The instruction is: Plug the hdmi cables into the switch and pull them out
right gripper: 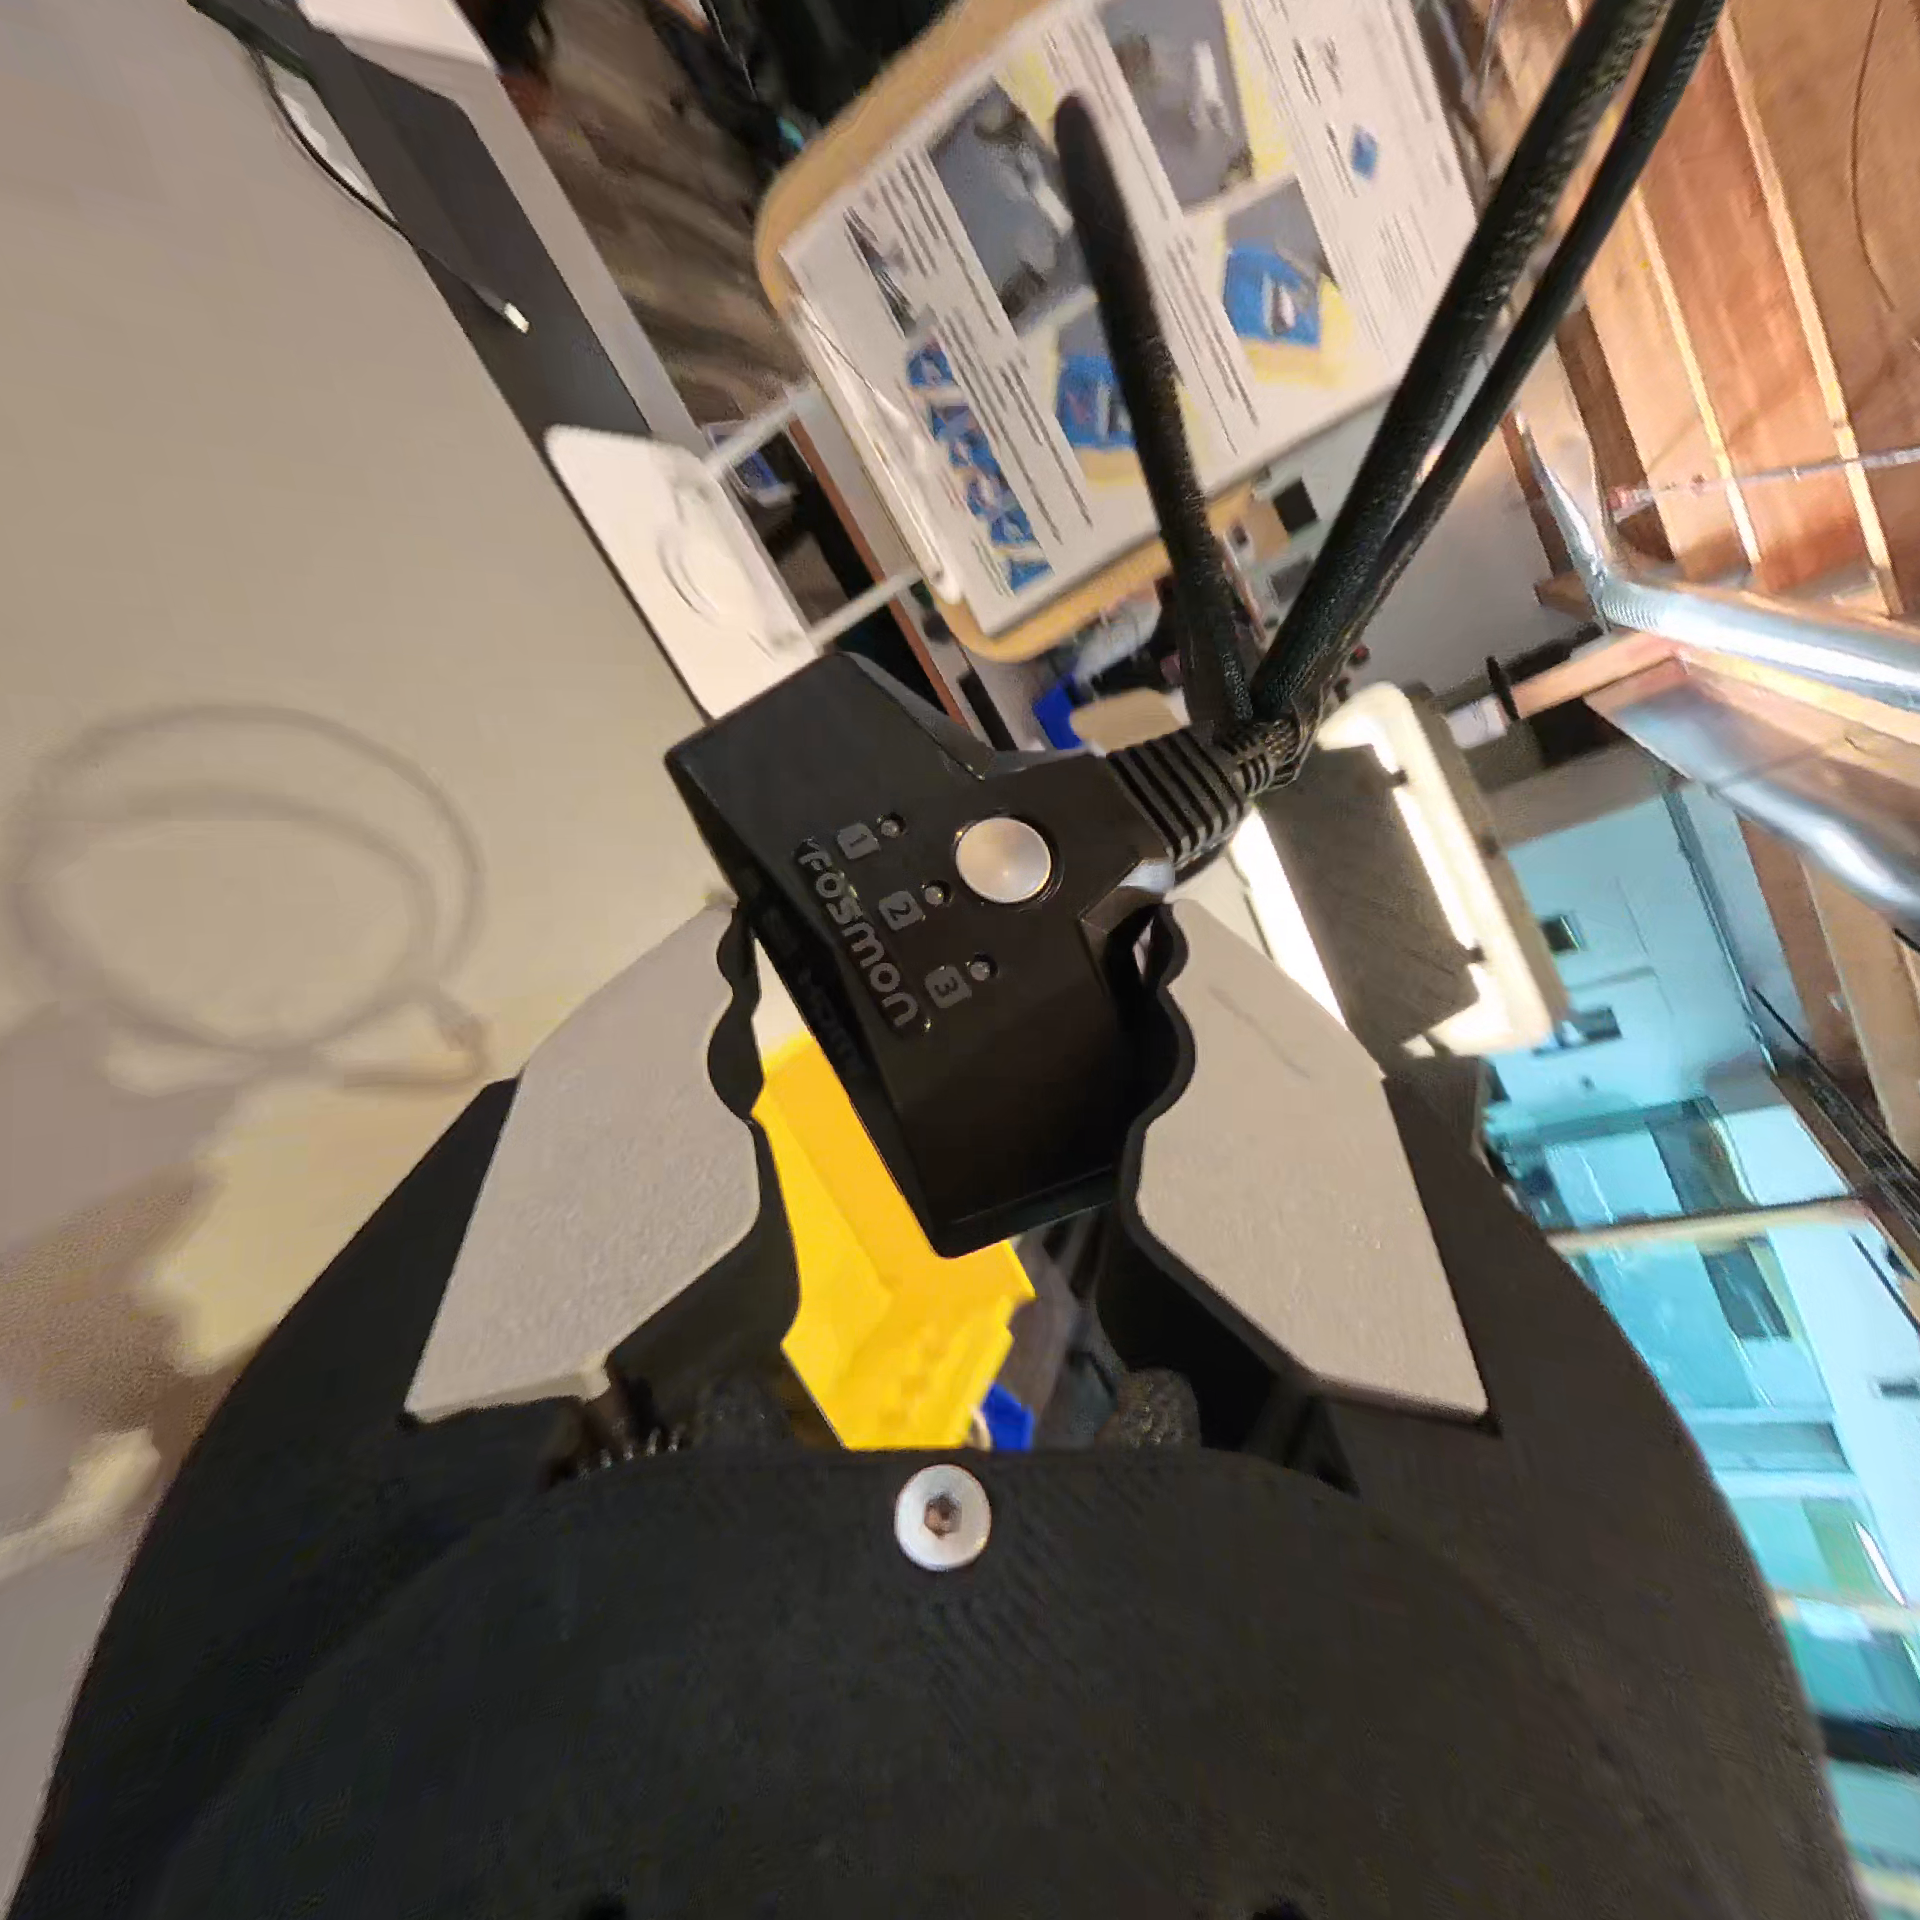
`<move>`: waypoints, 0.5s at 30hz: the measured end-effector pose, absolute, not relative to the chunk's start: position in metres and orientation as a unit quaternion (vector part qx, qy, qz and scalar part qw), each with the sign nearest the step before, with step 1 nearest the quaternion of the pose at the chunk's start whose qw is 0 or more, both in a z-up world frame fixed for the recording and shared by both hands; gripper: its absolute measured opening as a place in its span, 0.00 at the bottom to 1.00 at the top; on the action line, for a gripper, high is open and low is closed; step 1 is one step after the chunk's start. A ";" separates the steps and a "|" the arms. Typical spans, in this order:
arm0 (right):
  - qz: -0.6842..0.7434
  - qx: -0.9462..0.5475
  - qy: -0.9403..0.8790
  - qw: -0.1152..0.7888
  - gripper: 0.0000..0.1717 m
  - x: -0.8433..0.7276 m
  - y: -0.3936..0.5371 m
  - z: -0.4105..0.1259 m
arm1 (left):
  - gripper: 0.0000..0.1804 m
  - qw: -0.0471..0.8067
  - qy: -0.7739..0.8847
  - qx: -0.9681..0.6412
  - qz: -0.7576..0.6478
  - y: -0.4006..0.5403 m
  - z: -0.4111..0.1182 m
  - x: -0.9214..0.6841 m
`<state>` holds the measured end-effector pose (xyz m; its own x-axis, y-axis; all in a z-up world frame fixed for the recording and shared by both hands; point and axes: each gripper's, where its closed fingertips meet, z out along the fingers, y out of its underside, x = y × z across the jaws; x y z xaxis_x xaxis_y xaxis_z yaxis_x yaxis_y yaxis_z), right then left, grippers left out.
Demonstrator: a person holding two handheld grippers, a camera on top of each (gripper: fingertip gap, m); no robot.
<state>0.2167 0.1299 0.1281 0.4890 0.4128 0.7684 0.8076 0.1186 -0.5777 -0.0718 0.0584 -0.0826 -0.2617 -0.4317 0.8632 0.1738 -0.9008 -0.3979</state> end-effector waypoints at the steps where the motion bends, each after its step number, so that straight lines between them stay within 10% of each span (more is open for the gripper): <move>1: -0.185 -0.649 -0.471 0.568 0.42 0.234 0.129 0.137 | 0.21 0.191 0.113 -0.575 -0.787 0.059 -0.082 -0.070; 15: -0.250 -0.757 -0.547 0.253 0.42 0.376 0.178 0.008 | 0.19 0.184 0.121 -0.569 -0.792 0.058 -0.081 -0.064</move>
